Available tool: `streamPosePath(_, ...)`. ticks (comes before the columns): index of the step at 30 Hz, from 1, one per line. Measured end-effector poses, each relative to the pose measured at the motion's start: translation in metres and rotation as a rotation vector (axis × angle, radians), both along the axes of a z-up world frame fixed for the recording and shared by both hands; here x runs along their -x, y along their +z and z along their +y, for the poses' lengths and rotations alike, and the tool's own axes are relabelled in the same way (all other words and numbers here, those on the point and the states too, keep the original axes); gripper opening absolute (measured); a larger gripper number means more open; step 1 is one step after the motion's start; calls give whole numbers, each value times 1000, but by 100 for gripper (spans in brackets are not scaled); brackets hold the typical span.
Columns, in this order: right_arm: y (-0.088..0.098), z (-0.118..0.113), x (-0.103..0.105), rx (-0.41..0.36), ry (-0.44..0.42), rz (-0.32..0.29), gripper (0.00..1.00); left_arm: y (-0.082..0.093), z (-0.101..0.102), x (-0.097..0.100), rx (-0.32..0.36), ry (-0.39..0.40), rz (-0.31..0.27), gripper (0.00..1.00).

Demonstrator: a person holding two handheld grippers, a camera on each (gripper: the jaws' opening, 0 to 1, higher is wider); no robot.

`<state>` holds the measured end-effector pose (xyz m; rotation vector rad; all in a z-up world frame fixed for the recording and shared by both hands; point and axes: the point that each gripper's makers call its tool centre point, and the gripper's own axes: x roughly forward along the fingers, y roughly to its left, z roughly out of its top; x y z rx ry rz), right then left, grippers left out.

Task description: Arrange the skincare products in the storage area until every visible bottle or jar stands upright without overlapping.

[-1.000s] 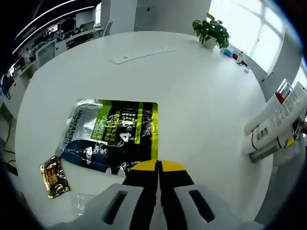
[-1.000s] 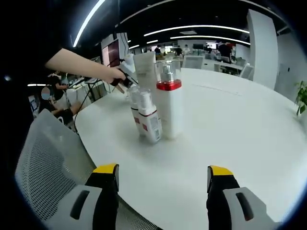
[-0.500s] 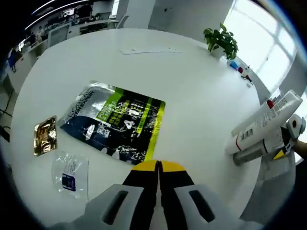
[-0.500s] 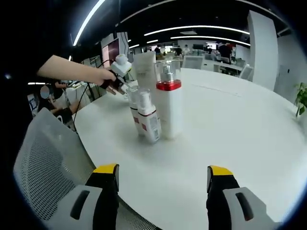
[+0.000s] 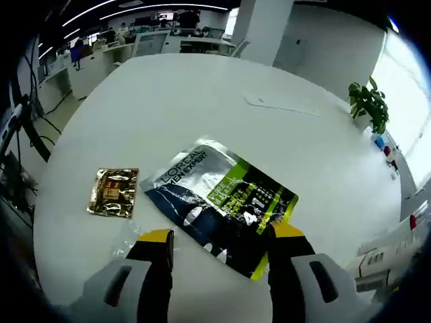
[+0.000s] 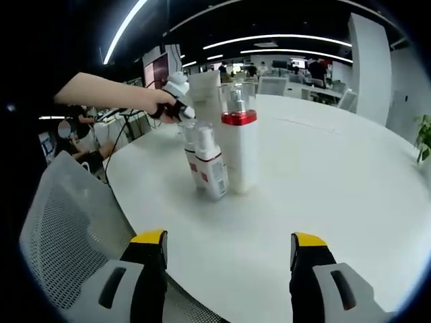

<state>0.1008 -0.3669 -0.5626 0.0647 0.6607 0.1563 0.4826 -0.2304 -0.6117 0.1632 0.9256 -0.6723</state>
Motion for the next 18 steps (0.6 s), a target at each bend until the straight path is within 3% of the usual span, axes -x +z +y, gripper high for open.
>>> streamPosePath(1, 0, -1, 0, 1, -2, 0, 79, 2, -1, 2, -5, 9, -4, 56)
streamPosePath(2, 0, -1, 0, -1, -5, 0, 79, 5, 2, -4, -45, 30, -63, 59)
streamPosePath(4, 0, -1, 1, -4, -10, 2, 79, 6, -5, 2, -61, 13, -83, 60)
streamPosePath(7, -1, -1, 1, -6, -8, 7, 79, 1, -13, -6, -115, -88, -187, 60)
streamPosePath(8, -2, -1, 2, -5, -7, 10, 79, 0, -15, -6, -85, -51, -169, 58)
streamPosePath(12, -2, -2, 2, -6, -11, 11, 79, 4, -26, -3, -67, -169, -216, 38)
streamPosePath(15, -2, -2, 2, -6, -13, 12, 79, -2, -28, -8, -47, -180, -189, 28)
streamPosePath(18, -2, -2, 3, -6, -15, 13, 79, -4, -27, -10, -46, -190, -212, 19)
